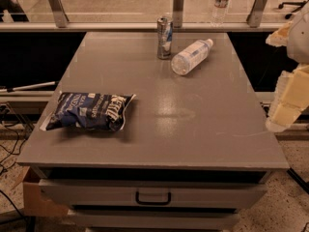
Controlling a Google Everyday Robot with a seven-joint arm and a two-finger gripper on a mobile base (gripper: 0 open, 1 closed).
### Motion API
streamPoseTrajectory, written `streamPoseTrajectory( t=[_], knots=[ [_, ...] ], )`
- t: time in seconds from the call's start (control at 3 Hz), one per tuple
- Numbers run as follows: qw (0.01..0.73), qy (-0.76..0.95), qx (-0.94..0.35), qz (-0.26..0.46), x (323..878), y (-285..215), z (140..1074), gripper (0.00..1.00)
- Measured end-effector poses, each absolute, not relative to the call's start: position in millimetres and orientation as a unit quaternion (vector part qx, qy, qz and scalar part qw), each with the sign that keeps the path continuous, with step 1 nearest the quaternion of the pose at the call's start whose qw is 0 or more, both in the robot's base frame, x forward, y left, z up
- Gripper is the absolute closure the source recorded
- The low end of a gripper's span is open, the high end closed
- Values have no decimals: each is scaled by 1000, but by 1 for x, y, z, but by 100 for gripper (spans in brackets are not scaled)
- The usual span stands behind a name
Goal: Pick blue chip bag
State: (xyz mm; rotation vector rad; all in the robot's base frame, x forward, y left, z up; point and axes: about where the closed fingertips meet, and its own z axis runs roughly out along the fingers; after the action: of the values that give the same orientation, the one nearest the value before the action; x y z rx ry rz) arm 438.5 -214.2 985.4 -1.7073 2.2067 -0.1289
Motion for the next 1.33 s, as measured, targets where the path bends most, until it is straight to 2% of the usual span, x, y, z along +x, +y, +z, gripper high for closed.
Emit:
streamPoseTrajectory(
  t=[0.33, 0.67, 1.0, 1.33],
  knots=[
    [174, 778, -602, -46, 438, -214, 985, 0],
    [219, 763, -608, 17, 455, -183, 975, 0],
    [282, 736, -607, 103, 475, -136, 966, 0],
    [314, 701, -623, 146, 487, -79, 957, 0]
  ],
)
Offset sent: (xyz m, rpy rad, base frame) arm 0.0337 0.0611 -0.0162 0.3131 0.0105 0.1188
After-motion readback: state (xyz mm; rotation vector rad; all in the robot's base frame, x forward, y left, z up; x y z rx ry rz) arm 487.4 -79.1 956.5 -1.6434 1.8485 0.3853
